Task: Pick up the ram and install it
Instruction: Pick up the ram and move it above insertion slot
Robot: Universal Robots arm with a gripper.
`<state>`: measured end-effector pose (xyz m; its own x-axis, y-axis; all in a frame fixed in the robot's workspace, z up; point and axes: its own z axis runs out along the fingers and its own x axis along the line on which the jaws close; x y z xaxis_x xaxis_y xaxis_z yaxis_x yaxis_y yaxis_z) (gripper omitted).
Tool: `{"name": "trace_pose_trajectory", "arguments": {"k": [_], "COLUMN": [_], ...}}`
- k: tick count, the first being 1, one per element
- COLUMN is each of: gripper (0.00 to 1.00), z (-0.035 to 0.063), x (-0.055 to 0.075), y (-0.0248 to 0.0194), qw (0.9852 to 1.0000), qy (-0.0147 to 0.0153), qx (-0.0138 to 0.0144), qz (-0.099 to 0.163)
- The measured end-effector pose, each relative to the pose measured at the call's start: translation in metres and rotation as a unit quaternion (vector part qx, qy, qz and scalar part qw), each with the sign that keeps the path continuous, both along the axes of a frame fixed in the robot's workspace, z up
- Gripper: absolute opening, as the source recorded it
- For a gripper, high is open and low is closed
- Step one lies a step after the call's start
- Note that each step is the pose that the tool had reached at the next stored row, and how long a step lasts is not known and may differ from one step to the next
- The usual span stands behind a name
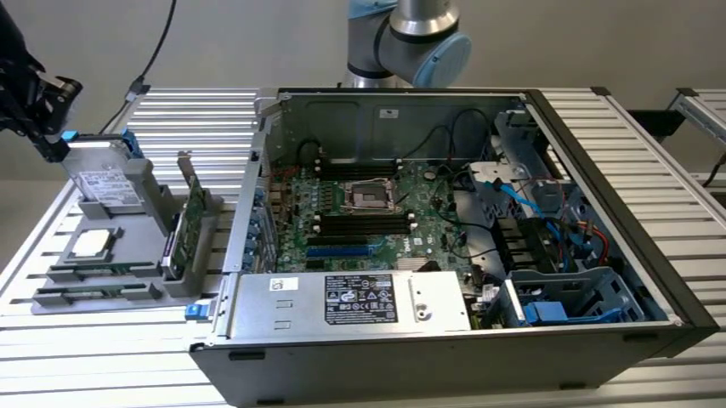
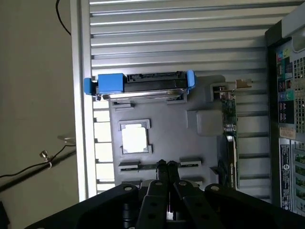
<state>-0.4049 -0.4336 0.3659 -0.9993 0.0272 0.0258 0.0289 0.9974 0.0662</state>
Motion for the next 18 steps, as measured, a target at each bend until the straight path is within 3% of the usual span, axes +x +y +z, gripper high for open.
{"name": "trace_pose_trajectory", "arguments": {"k": [5,9,13,18], "gripper": [0.10,0.10,0.10,0.10], "z": [-0.0026,-0.0042,-0.0058,-0.0075], "x": [-0.0001,-0.0001,-0.0001,-0.0001], "y": [0.0001,0.0001,0.0001,0.0000], "qw": [0.9990,0.9967,0.9930,0.9866], "qy": [-0.0006,-0.0006,-0.0006,-0.0006], "qx": [0.0000,0.0000,0.0001,0.0002], "qz": [0.045,0.082,0.118,0.163]}}
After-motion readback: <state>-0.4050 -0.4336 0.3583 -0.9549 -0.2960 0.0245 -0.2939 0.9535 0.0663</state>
